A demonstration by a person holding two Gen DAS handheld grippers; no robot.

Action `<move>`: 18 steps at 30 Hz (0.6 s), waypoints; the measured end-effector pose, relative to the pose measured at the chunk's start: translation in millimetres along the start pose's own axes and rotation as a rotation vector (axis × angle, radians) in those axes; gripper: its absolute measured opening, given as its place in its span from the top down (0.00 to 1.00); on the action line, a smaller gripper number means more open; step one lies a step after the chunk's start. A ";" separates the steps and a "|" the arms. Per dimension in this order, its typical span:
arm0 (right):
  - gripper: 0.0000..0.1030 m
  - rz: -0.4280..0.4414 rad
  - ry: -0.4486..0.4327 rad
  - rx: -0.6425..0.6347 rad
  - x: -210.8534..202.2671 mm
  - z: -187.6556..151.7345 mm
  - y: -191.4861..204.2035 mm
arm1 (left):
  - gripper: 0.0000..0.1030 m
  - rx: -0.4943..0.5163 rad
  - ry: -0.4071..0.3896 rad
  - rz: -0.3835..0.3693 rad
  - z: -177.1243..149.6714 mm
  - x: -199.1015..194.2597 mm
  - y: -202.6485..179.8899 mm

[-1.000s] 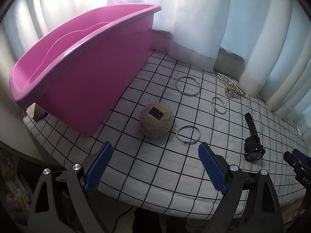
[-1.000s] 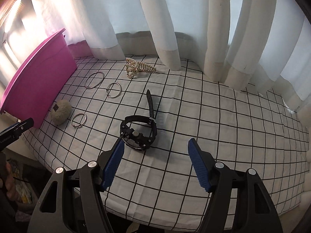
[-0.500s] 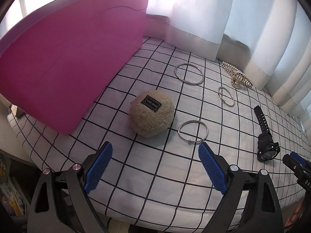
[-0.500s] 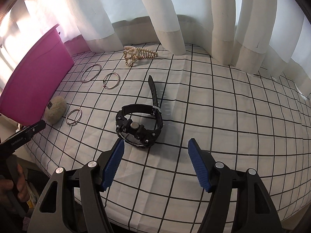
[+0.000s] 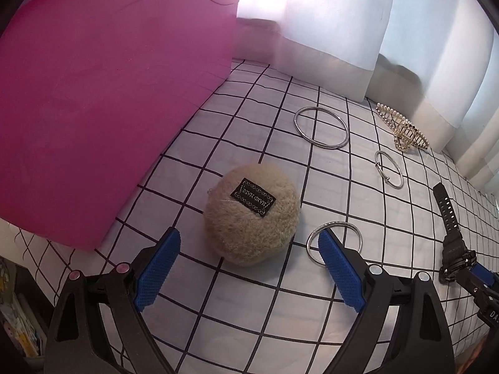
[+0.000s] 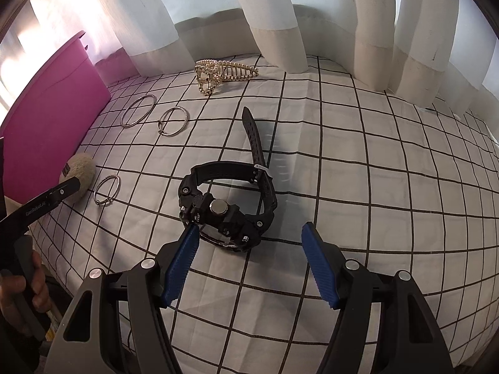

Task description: Organize jewelry

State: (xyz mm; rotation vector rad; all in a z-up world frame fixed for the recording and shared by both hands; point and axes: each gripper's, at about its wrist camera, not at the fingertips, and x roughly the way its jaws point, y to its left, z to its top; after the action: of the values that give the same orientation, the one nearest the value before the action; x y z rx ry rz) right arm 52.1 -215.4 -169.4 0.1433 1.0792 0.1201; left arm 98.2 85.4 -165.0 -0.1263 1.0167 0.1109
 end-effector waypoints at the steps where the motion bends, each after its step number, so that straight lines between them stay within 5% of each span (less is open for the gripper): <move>1: 0.36 0.002 -0.001 0.003 1.1 0.6 0.5 | 0.14 0.004 0.002 0.001 1.2 3.4 1.0; 18: 0.31 0.009 0.018 0.051 29.2 14.3 12.7 | 0.12 0.042 0.031 -0.054 12.6 37.3 5.7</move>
State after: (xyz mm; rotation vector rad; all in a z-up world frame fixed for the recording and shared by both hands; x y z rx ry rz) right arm 78.0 -198.8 -185.8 0.1935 1.1004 0.1019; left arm 127.3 94.2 -190.5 -0.1173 1.0452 0.0383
